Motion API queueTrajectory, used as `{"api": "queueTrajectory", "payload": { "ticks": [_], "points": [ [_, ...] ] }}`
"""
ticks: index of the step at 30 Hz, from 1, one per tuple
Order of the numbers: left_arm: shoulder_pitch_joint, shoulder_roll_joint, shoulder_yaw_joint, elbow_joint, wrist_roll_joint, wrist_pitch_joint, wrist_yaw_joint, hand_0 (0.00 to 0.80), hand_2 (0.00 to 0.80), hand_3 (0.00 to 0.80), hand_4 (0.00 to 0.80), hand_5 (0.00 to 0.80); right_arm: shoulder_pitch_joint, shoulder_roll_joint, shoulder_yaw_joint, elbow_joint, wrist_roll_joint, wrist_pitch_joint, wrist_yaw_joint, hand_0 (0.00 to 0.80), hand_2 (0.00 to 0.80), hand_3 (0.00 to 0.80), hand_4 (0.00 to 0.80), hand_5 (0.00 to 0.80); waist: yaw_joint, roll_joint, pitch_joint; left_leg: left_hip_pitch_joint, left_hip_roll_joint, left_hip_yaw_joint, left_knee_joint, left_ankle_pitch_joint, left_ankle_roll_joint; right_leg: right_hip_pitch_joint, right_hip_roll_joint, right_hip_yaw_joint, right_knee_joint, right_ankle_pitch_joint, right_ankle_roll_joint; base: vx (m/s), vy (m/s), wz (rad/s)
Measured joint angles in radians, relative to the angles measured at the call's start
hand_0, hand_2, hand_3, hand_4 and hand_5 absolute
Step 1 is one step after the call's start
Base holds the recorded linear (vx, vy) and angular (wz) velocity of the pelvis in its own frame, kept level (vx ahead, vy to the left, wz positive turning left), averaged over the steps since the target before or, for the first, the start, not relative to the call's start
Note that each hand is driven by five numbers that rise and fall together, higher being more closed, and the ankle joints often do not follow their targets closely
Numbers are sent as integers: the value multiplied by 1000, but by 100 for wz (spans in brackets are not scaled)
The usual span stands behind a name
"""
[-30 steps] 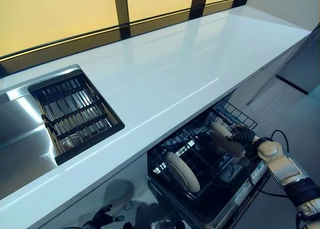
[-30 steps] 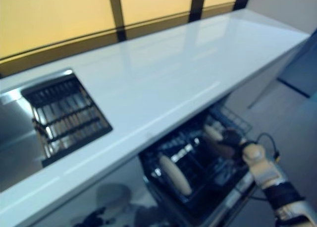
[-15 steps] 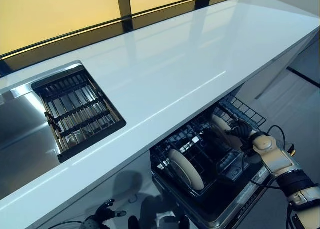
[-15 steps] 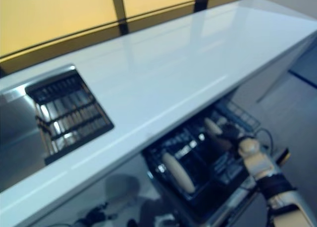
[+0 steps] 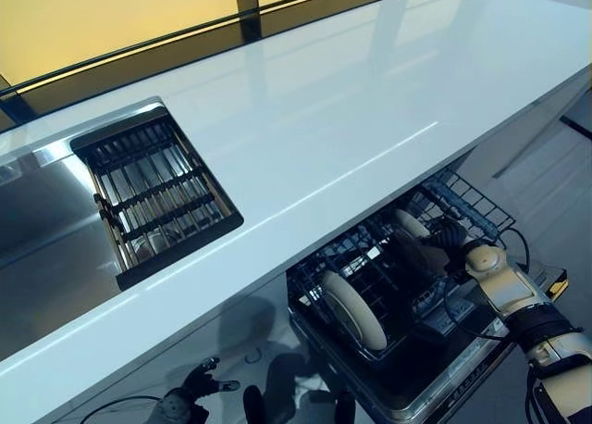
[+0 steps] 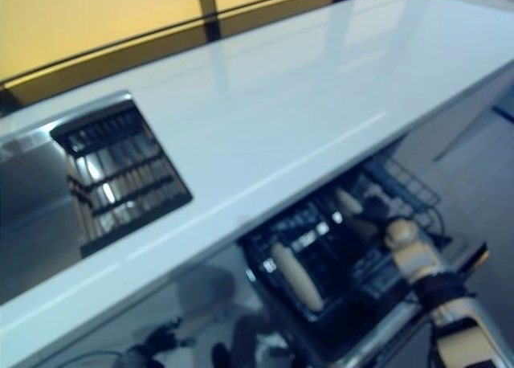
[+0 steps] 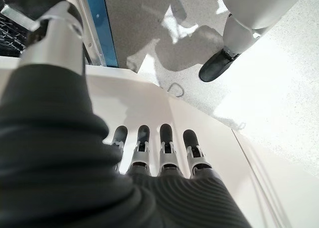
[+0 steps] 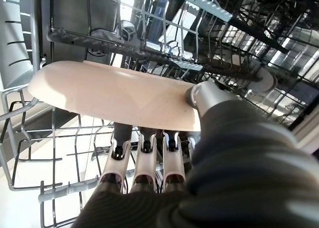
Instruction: Take plates into dishwasher
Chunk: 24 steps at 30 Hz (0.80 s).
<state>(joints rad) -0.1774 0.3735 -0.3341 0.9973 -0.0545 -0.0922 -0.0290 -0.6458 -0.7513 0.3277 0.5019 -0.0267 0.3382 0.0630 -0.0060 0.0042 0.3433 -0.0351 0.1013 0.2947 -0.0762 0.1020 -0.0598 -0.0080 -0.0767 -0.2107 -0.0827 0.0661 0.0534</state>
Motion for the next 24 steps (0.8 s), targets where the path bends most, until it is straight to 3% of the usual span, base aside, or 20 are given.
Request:
{"api": "queueTrajectory", "payload": {
  "ticks": [16,24],
  "points": [
    [-43,13,-11,-41,-7,16,3,0,0,0,0,0,-109,1,5,73,10,-30,-31,800,800,800,800,800,-1,1,43,-37,1,-6,1,8,1,-38,1,-3,9,1,-1,-9,-4,0],
    [-53,24,-12,-59,-8,18,10,0,0,0,0,0,-164,0,41,103,20,-50,-53,800,800,800,800,800,4,22,57,-48,1,-23,1,14,2,-39,1,-19,9,1,-1,-20,-31,6]
  ]
}}
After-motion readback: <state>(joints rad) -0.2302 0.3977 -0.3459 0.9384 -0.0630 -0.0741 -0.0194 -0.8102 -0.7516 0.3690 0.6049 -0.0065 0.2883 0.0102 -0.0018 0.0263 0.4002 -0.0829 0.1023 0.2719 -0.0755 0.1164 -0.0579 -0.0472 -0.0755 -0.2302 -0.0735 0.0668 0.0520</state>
